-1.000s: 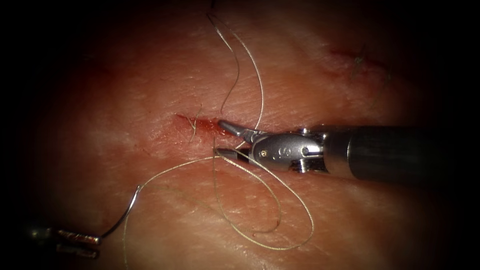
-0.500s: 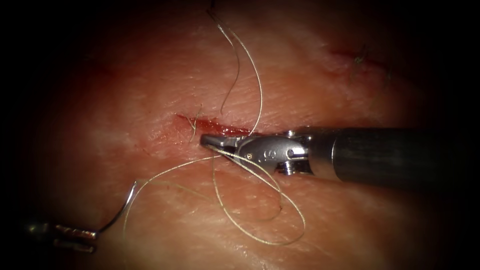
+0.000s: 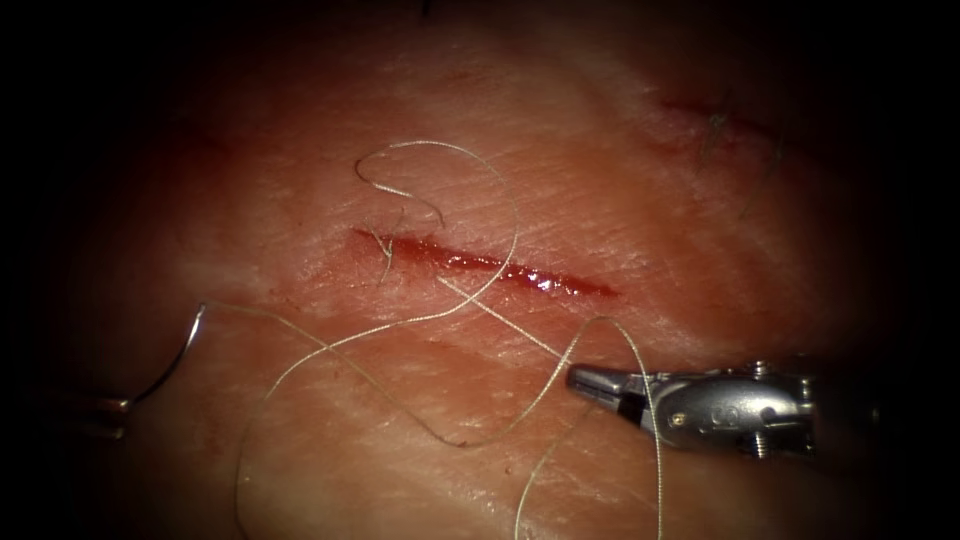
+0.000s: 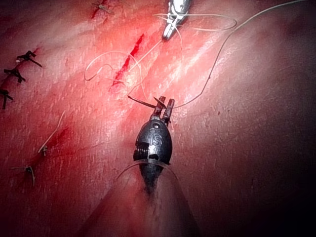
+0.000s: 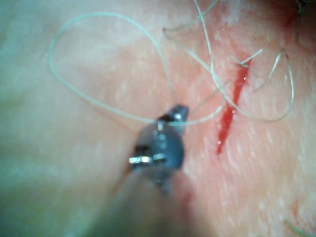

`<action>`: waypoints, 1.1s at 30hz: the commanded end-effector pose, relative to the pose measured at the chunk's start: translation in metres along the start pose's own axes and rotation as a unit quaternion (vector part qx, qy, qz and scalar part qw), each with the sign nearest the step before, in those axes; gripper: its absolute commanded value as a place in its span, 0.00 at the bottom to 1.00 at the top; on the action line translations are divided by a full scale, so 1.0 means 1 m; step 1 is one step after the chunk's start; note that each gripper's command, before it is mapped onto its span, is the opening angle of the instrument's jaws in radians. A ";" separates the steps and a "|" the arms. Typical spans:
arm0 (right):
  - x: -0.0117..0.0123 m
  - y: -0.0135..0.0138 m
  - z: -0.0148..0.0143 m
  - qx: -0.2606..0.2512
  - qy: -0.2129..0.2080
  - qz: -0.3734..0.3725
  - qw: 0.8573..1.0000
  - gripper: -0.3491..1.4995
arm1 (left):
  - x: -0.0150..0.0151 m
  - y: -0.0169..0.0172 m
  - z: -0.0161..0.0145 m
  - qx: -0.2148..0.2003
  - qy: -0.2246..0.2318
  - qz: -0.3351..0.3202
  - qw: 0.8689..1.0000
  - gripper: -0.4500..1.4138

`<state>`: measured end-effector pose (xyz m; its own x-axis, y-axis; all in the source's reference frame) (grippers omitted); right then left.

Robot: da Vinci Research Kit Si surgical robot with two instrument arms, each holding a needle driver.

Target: Wound Closure

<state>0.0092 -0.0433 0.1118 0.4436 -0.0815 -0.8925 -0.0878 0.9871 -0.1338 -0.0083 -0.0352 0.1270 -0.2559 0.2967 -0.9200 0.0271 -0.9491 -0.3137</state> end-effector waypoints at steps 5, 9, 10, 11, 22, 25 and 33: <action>-0.0007 -0.0025 -0.0052 -0.008 -0.012 0.009 1.000 0.00 | -0.0012 -0.0002 -0.0002 0.005 -0.002 -0.003 1.000 0.00; -0.0009 -0.0036 -0.0078 -0.017 -0.018 0.015 1.000 0.00 | -0.0017 -0.0006 -0.0016 0.011 -0.006 -0.004 1.000 0.00; -0.0009 -0.0045 -0.0088 -0.009 -0.018 0.020 1.000 0.00 | -0.0019 -0.0008 -0.0025 0.015 -0.008 -0.006 1.000 0.00; -0.0008 -0.0049 -0.0092 -0.005 -0.020 0.021 1.000 0.00 | -0.0020 -0.0008 -0.0029 0.018 -0.009 -0.006 1.000 0.00; 0.0017 -0.0085 -0.0141 0.068 -0.044 0.030 0.996 0.00 | -0.0019 -0.0010 -0.0047 0.031 -0.012 -0.013 0.999 0.00; 0.0021 -0.0084 -0.0151 0.092 -0.044 0.036 0.994 0.00 | -0.0019 -0.0009 -0.0048 0.033 -0.013 -0.013 0.999 0.00; -0.0017 -0.0033 -0.0197 0.138 -0.041 0.079 0.986 0.86 | -0.0016 -0.0006 -0.0047 0.027 -0.010 -0.014 0.999 0.00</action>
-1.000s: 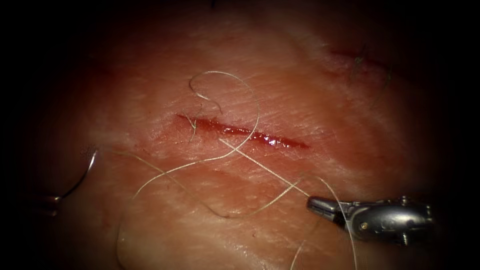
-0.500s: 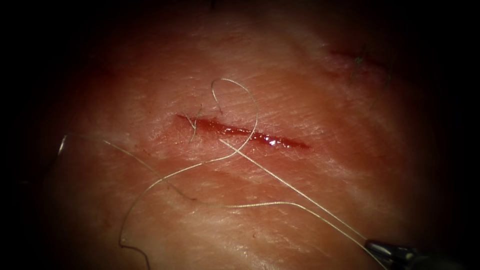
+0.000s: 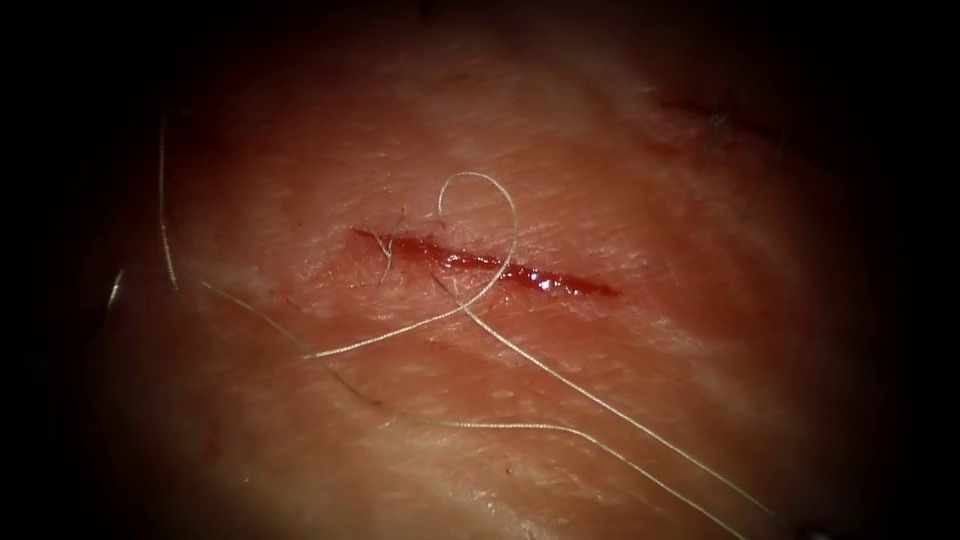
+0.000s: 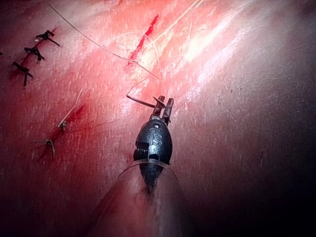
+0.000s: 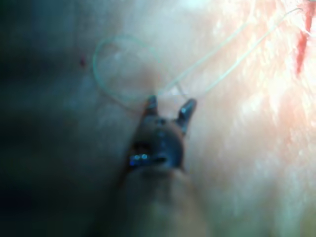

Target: Wound Closure

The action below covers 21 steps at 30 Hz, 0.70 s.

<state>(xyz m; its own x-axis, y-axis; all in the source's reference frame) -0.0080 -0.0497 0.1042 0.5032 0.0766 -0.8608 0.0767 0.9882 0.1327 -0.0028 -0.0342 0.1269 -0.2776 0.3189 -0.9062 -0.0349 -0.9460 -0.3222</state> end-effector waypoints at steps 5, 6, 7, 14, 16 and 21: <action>-0.0036 0.0063 -0.0040 -0.007 -0.059 0.011 0.998 0.85 | -0.0004 0.0005 0.0009 -0.005 0.002 -0.001 1.000 0.00; -0.0041 0.0074 -0.0045 -0.013 -0.065 0.014 0.998 0.85 | -0.0004 0.0005 0.0010 -0.005 0.002 -0.002 1.000 0.00; -0.0044 0.0084 -0.0048 -0.020 -0.072 0.017 0.997 0.85 | -0.0004 0.0005 0.0010 -0.006 0.003 -0.002 1.000 0.00; -0.0035 0.0161 -0.0036 -0.112 -0.076 0.057 0.989 0.79 | -0.0002 0.0006 0.0021 -0.012 0.006 -0.002 1.000 0.00; -0.0023 0.0178 -0.0026 -0.137 -0.043 0.061 0.988 0.76 | -0.0003 0.0008 0.0024 -0.013 0.007 -0.001 1.000 0.00; 0.0023 0.0214 0.0022 -0.170 0.036 0.054 0.983 0.67 | -0.0002 0.0008 0.0029 -0.013 0.007 -0.001 1.000 0.00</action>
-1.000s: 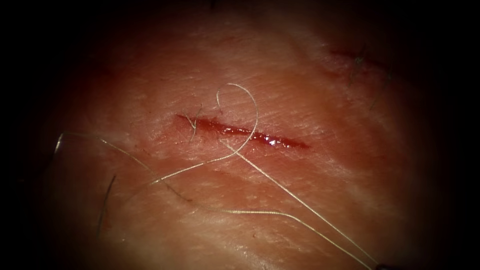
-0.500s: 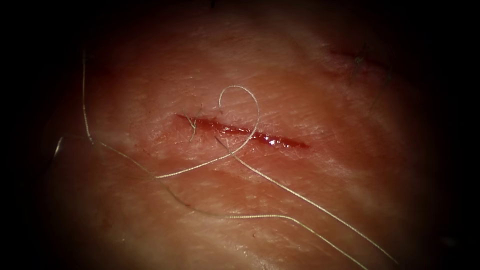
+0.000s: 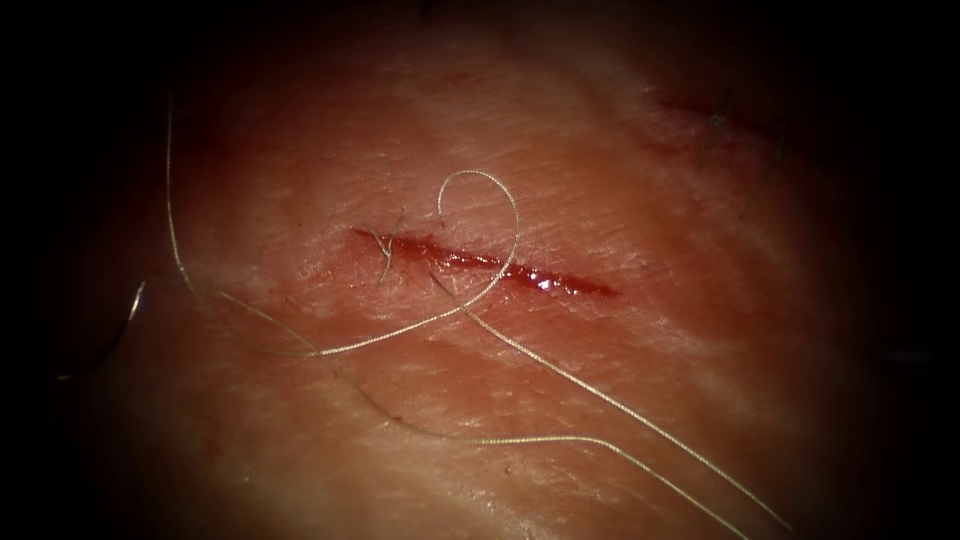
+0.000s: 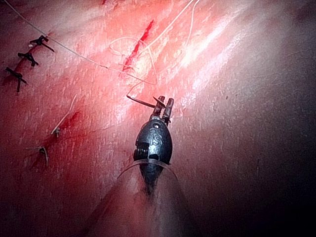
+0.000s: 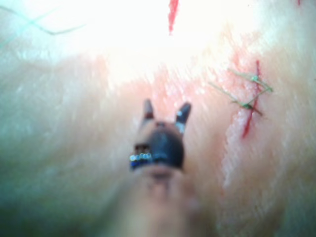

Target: Wound Closure

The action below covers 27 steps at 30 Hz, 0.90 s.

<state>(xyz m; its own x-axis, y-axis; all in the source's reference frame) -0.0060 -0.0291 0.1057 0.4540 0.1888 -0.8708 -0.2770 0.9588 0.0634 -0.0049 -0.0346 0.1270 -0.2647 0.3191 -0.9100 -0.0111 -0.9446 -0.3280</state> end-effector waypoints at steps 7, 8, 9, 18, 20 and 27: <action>0.0051 -0.0030 0.0150 0.032 0.068 -0.034 0.997 0.65 | -0.0004 -0.0002 0.0027 0.007 0.005 -0.003 1.000 0.00; 0.0053 -0.0035 0.0169 0.037 0.072 -0.040 0.996 0.65 | -0.0005 -0.0003 0.0030 0.008 0.006 -0.004 1.000 0.00; 0.0054 -0.0038 0.0181 0.040 0.077 -0.042 0.995 0.64 | -0.0006 -0.0005 0.0034 0.009 0.006 -0.003 1.000 0.00; 0.0049 -0.0062 0.0277 0.062 0.105 -0.077 0.990 0.57 | -0.0023 -0.0007 0.0049 0.014 0.006 0.003 1.000 0.00; 0.0044 -0.0064 0.0292 0.059 0.103 -0.081 0.990 0.56 | -0.0023 -0.0006 0.0050 0.014 0.006 0.003 1.000 0.00; 0.0030 -0.0083 0.0316 0.060 0.094 -0.094 0.989 0.55 | -0.0023 -0.0006 0.0050 0.014 0.006 0.003 1.000 0.00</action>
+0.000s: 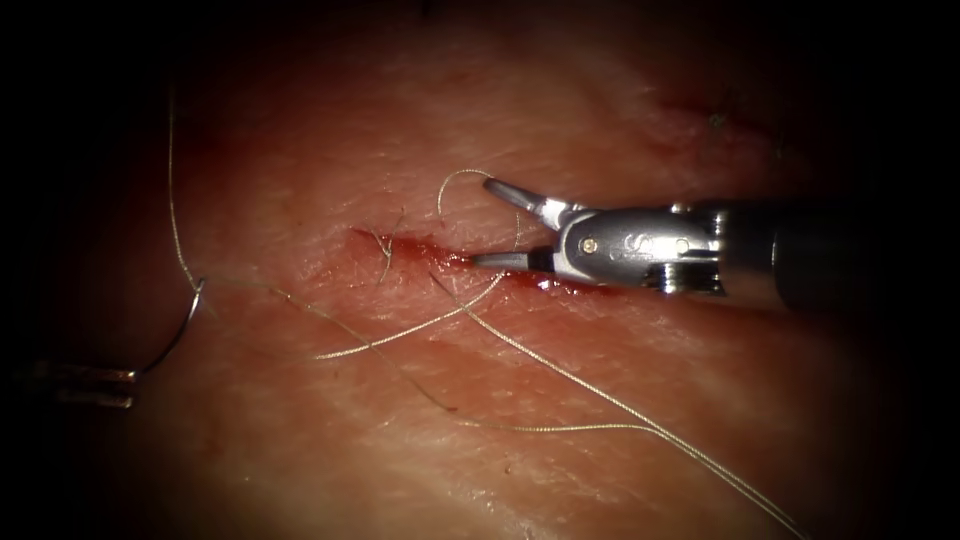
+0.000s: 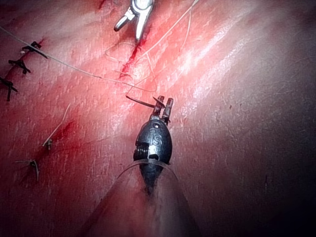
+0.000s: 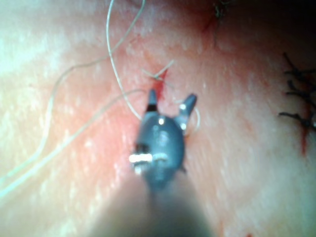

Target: Wound Closure

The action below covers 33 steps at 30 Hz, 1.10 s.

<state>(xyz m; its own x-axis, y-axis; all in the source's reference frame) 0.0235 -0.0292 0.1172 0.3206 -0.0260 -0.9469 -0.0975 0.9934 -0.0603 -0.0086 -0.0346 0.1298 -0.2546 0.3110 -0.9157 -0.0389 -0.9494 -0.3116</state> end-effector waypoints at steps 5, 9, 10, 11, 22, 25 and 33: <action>-0.0019 -0.0022 0.0024 0.013 -0.005 -0.012 1.000 0.55 | -0.0006 0.0004 0.0007 -0.001 0.000 -0.001 1.000 0.00; -0.0033 -0.0029 0.0028 0.015 -0.010 -0.019 1.000 0.55 | -0.0006 0.0004 0.0006 -0.001 0.000 -0.001 1.000 0.00; -0.0036 -0.0030 0.0028 0.016 -0.011 -0.020 1.000 0.55 | -0.0006 0.0005 0.0006 -0.001 0.000 -0.001 1.000 0.00; -0.0038 -0.0031 0.0028 0.017 -0.012 -0.022 1.000 0.55 | -0.0006 0.0005 0.0006 -0.001 0.000 -0.001 1.000 0.00; -0.0026 -0.0045 0.0037 0.018 -0.010 -0.023 1.000 0.55 | -0.0006 0.0005 0.0006 -0.001 0.000 -0.001 1.000 0.00; -0.0024 -0.0045 0.0042 0.018 -0.010 -0.023 1.000 0.55 | -0.0006 0.0005 0.0006 -0.001 0.000 -0.001 1.000 0.00; -0.0022 -0.0044 0.0051 0.025 -0.006 -0.027 0.999 0.25 | -0.0006 0.0005 0.0005 -0.002 0.000 -0.001 1.000 0.00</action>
<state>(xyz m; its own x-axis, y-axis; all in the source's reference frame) 0.0272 -0.0329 0.1207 0.3312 -0.0821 -0.9400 -0.0169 0.9955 -0.0929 -0.0083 -0.0347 0.1297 -0.2551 0.3106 -0.9157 -0.0378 -0.9495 -0.3115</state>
